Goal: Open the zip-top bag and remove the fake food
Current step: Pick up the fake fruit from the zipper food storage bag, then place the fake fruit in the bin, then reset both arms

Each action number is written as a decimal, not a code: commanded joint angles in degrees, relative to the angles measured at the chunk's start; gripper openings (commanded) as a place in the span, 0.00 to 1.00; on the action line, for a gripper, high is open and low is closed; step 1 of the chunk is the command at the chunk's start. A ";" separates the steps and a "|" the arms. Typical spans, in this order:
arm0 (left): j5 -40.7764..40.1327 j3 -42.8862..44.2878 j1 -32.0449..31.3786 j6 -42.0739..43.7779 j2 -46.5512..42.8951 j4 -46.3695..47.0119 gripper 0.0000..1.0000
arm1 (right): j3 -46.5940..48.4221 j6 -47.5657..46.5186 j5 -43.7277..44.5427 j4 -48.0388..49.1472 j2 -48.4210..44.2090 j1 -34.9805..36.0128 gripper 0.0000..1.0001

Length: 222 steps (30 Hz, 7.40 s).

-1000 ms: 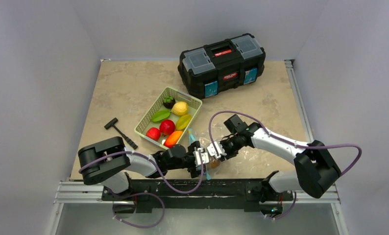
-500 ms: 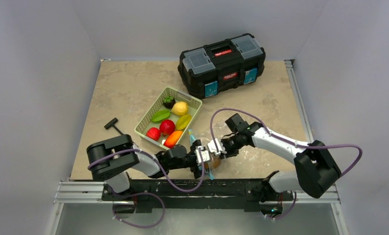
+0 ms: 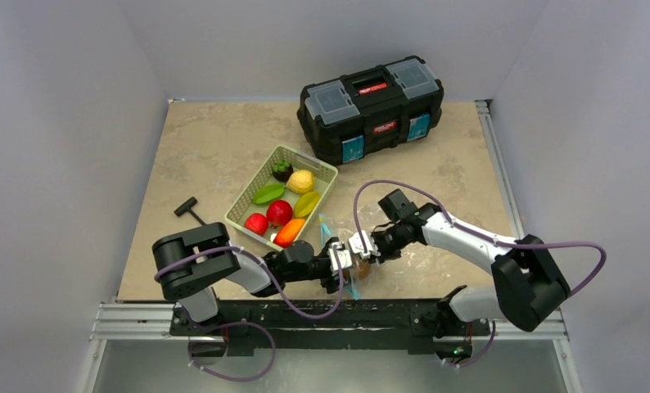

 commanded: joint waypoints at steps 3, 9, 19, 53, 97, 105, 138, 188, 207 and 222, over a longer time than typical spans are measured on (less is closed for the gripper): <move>-2.90 6.10 -0.27 -1.32 -0.66 -3.16 0.48 | 2.14 2.28 -2.10 5.44 0.62 3.52 0.16; -4.08 4.13 -0.27 -0.48 -4.47 -4.95 0.16 | 2.03 2.29 -0.89 5.67 0.39 3.51 0.14; -8.94 0.26 0.14 -0.17 -10.46 -7.13 0.00 | 1.76 2.64 -0.70 5.98 -0.46 2.47 0.13; -9.21 -5.96 5.87 -7.67 -27.51 -16.88 0.00 | 1.67 3.19 1.10 5.99 -1.11 -1.66 0.11; -14.34 0.52 12.37 -18.01 -51.69 -51.91 0.00 | 2.38 9.25 6.13 10.27 -4.39 -14.33 0.00; -14.93 2.03 15.09 -19.86 -53.95 -54.28 0.00 | 2.12 11.87 8.59 12.84 -4.88 -16.19 0.00; -9.10 5.78 27.87 -28.40 -52.88 -56.02 0.00 | 1.38 8.71 2.79 9.88 -12.07 -19.05 0.70; -6.18 24.48 43.15 -31.58 -24.97 -54.72 0.00 | 1.24 4.56 -2.27 6.11 -14.63 -19.65 0.75; -6.26 27.80 44.91 -31.40 -23.52 -60.72 1.00 | 1.24 4.48 -2.19 6.05 -14.23 -19.68 0.75; 2.91 20.27 44.91 -36.32 -54.25 -68.39 1.00 | 8.35 14.17 -3.85 4.08 -17.77 -22.91 0.82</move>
